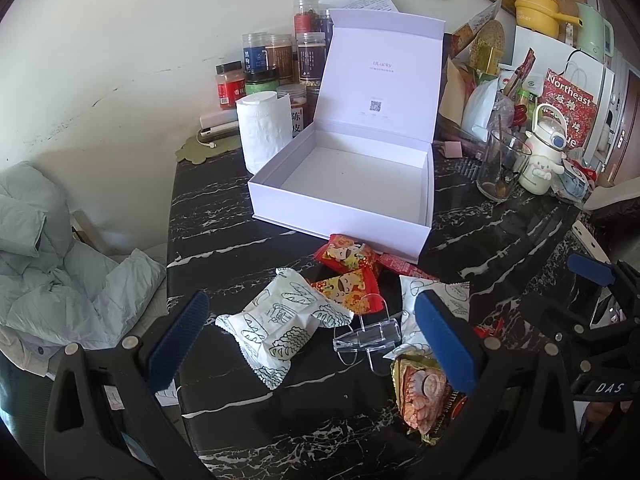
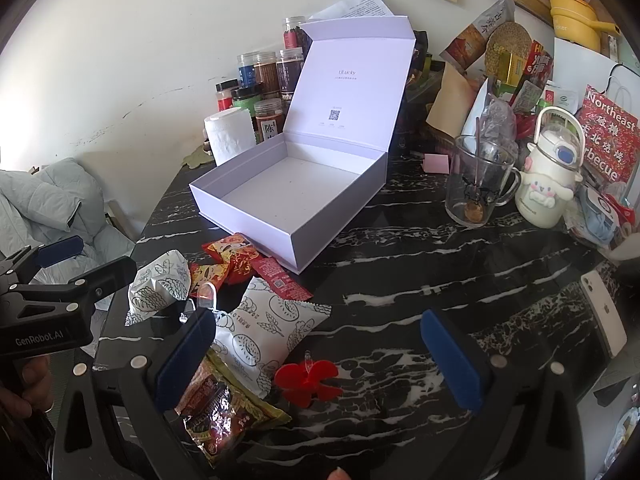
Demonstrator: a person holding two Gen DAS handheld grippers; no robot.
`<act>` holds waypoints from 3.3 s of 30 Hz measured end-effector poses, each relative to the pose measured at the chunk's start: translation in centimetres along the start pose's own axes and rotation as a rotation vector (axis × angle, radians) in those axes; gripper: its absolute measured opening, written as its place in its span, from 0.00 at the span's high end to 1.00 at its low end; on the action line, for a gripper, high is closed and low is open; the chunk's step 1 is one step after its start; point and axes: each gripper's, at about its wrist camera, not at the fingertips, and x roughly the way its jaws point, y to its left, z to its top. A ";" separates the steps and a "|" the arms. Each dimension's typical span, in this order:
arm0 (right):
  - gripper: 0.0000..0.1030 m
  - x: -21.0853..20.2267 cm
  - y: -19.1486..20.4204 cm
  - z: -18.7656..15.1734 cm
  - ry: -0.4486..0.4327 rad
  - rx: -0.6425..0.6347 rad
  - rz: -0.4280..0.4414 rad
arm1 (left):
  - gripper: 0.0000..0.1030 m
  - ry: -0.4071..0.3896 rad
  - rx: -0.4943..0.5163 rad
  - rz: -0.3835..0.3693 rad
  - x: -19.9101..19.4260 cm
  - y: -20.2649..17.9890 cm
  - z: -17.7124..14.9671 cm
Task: Organize objects
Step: 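Move both tools toward the snack packets and red flower toy, then grasp the brown snack packet with the left tool while the right tool grasps the red flower toy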
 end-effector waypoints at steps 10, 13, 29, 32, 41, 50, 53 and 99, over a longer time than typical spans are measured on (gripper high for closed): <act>0.00 0.2 0.0 0.0 0.003 0.002 0.000 | 0.00 0.006 0.000 0.000 0.1 0.1 0.2; 0.00 0.2 0.0 0.0 0.003 0.002 0.000 | 0.00 0.008 0.000 0.000 0.0 0.2 0.1; 0.00 0.2 0.0 -0.1 0.003 0.002 0.001 | 0.00 0.007 0.001 0.000 0.0 0.2 0.1; 0.00 0.2 0.0 0.0 0.004 0.003 0.000 | 0.00 0.007 0.000 0.000 0.0 0.2 0.2; 0.00 -0.2 0.0 -1.2 0.006 0.006 0.011 | 0.00 0.010 -0.004 0.000 -0.2 0.1 -0.3; 0.00 -1.1 -0.9 -2.5 0.020 0.025 0.019 | 0.00 0.034 -0.006 -0.010 -0.9 -1.0 -2.1; 0.00 -1.1 -1.3 -3.0 0.032 0.032 0.023 | 0.00 0.047 -0.004 -0.020 -0.9 -1.5 -2.6; 0.31 4.7 -4.5 -5.5 0.225 0.061 0.211 | 0.20 0.333 -0.017 -0.318 5.0 -6.8 -7.7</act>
